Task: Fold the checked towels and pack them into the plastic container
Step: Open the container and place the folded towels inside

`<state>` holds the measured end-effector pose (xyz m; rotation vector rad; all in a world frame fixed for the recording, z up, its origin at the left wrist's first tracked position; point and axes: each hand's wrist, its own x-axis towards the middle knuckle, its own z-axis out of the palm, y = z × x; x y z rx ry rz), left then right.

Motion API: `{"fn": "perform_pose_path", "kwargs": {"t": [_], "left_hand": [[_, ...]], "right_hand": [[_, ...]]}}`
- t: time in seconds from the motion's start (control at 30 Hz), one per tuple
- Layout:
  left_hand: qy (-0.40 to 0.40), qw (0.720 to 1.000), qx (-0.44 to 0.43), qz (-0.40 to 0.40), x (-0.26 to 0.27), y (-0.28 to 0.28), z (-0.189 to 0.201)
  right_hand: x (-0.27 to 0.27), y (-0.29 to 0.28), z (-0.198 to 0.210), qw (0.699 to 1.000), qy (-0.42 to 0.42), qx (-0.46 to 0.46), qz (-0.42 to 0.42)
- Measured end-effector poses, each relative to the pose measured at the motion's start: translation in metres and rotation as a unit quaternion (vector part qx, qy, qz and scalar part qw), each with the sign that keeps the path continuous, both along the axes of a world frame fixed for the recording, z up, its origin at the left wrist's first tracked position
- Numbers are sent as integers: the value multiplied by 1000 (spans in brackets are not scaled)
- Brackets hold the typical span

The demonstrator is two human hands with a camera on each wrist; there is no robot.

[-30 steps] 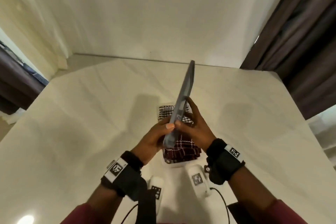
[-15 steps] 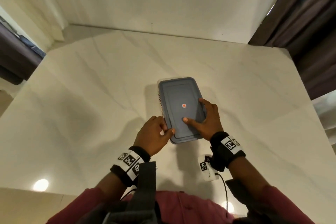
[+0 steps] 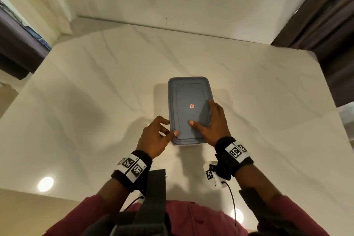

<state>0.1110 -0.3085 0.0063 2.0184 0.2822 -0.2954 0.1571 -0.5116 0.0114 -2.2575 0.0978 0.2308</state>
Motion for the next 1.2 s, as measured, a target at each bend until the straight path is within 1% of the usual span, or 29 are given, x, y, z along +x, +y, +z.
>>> {"fn": "perform_pose_path", "kwargs": {"t": [0.1, 0.17, 0.27, 0.33, 0.4, 0.47, 0.5, 0.57, 0.63, 0.67, 0.73, 0.8, 0.9, 0.97, 1.07, 1.13, 1.2], "left_hand": [[47, 997, -60, 31, 4, -5, 4], [79, 992, -93, 33, 8, -6, 4], [103, 988, -119, -6, 15, -3, 5], [103, 985, -136, -35, 16, 3, 5], [102, 984, -130, -67, 12, 16, 6], [110, 984, -97, -99, 8, 37, 7], [115, 985, -70, -112, 7, 46, 10], [110, 986, -4, -128, 12, 60, 12], [82, 987, 36, -132, 29, 61, 15], [65, 989, 39, -128, 43, 58, 16], [52, 992, 3, -112, 78, 49, 15], [68, 992, -34, -104, 114, 38, 15], [87, 988, -51, -114, 152, 19, 16], [93, 988, -62, -110, 166, 12, 17], [99, 985, -67, -127, 175, 12, 12], [77, 986, -49, -142, 175, 13, 9], [57, 988, -36, -139, 174, 12, 9]], "right_hand": [[3, -4, -1, 1000, 12, -2, -3], [5, -5, -1, 1000, 9, -4, -7], [11, -8, 3, 1000, -5, -11, 0], [12, -15, 6, 1000, -7, 4, -1], [7, -25, 8, 998, 1, 61, -35], [2, -36, 9, 987, 41, 135, -73], [2, -41, 7, 982, 67, 155, -81], [11, -46, 2, 979, 97, 160, -75], [28, -47, 0, 974, 129, 176, -68], [38, -44, 0, 968, 148, 189, -67], [53, -39, -1, 964, 177, 187, -64], [66, -36, -1, 967, 185, 165, -68], [80, -34, -5, 968, 188, 154, -60], [87, -36, -7, 964, 202, 164, -50], [94, -38, -14, 950, 227, 208, -46], [96, -38, -18, 952, 218, 213, -35], [97, -35, -21, 956, 196, 215, -37]]}}
